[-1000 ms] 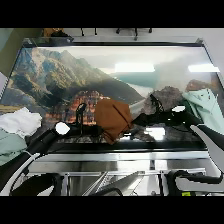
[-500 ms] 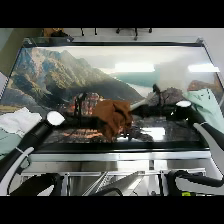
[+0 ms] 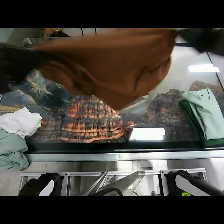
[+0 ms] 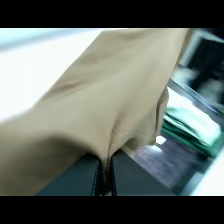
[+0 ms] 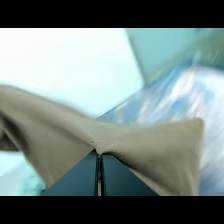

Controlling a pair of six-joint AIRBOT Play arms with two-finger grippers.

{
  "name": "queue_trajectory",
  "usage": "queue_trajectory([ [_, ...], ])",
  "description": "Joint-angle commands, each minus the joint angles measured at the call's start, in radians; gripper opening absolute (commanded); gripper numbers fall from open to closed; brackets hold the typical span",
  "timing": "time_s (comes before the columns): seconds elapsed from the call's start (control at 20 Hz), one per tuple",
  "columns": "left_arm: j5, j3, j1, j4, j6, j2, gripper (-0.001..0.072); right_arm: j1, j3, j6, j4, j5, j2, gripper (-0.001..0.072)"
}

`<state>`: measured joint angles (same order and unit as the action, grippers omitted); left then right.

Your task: Fold the shirts.

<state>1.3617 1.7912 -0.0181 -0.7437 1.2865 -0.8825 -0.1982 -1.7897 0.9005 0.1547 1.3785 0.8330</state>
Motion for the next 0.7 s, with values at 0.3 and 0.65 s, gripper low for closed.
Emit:
queue_trajectory([
  [0.3,0.093,-0.244,0.048,-0.018,-0.033,0.061,0.0016,-0.002,-0.059,0.058,0.158,0.116,0.081,0.0017],
  [0.65,-0.174,-0.813,-0.083,-0.025,-0.206,-0.268,0.0016,0.274,0.591,0.027,0.446,-0.121,0.333,0.0018],
])
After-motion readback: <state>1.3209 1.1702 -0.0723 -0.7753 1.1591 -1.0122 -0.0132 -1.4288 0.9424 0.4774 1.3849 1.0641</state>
